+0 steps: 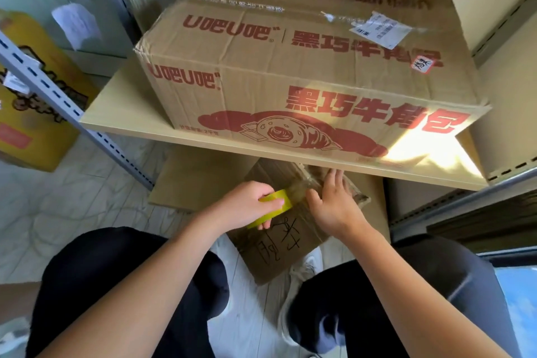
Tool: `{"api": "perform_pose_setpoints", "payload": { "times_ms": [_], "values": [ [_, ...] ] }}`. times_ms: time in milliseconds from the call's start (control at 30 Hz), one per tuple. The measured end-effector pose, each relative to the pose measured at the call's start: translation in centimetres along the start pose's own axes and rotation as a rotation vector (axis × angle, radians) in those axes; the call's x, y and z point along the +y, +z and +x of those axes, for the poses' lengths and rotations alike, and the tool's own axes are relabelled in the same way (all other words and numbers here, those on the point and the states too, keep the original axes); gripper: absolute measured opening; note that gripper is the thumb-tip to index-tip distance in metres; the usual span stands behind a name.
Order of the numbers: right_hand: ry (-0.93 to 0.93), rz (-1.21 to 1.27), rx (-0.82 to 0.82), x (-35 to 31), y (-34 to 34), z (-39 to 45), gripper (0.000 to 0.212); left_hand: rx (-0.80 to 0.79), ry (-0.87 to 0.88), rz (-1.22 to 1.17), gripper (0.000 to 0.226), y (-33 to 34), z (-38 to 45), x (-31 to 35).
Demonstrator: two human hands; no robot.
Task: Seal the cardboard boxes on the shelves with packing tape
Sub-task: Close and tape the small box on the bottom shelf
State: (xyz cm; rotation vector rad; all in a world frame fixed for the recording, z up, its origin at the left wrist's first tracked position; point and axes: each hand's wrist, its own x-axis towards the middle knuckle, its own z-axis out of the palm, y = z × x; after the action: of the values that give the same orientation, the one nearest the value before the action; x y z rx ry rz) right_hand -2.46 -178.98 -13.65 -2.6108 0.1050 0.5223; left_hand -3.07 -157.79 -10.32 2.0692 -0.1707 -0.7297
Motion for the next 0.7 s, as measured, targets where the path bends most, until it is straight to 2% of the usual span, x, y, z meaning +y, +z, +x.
{"api": "perform_pose_setpoints", "payload": {
  "times_ms": [67,133,200,333,400,467,500,600,700],
  "values": [
    [-0.031,-0.023,0.064,0.6,-0.1,0.3,0.076,0.031,0.017,-0.009,0.031,-0.4,-0.3,0.3],
    [-0.041,-0.048,0.127,1.1,-0.3,0.8,0.083,0.049,0.043,-0.022,0.032,-1.0,-0.5,0.9],
    [-0.04,-0.133,0.118,1.4,-0.4,1.6,0.089,0.034,0.026,0.088,0.033,-0.3,-0.4,0.8],
    [0.04,-0.272,0.047,1.4,-1.8,3.3,0.082,0.051,-0.232,0.198,0.047,2.2,0.7,-2.7],
    [0.135,-0.282,-0.001,1.6,-2.6,4.3,0.074,0.119,-0.266,0.133,0.048,2.7,1.2,-3.8],
    [0.214,-0.294,0.028,2.3,-2.8,5.7,0.042,0.142,-0.207,0.055,0.042,3.6,1.4,-4.2],
    [0.251,-0.257,0.08,2.7,-2.8,6.3,0.032,0.14,-0.197,0.062,0.038,4.2,1.2,-4.5],
    [0.338,-0.104,0.151,4.2,-2.2,7.5,0.025,0.203,-0.307,0.163,0.041,4.9,0.5,-7.3],
    [0.36,-0.009,0.103,6.1,-0.2,8.7,0.028,0.355,-0.423,0.253,0.054,2.8,1.1,-9.7]
  ]
}}
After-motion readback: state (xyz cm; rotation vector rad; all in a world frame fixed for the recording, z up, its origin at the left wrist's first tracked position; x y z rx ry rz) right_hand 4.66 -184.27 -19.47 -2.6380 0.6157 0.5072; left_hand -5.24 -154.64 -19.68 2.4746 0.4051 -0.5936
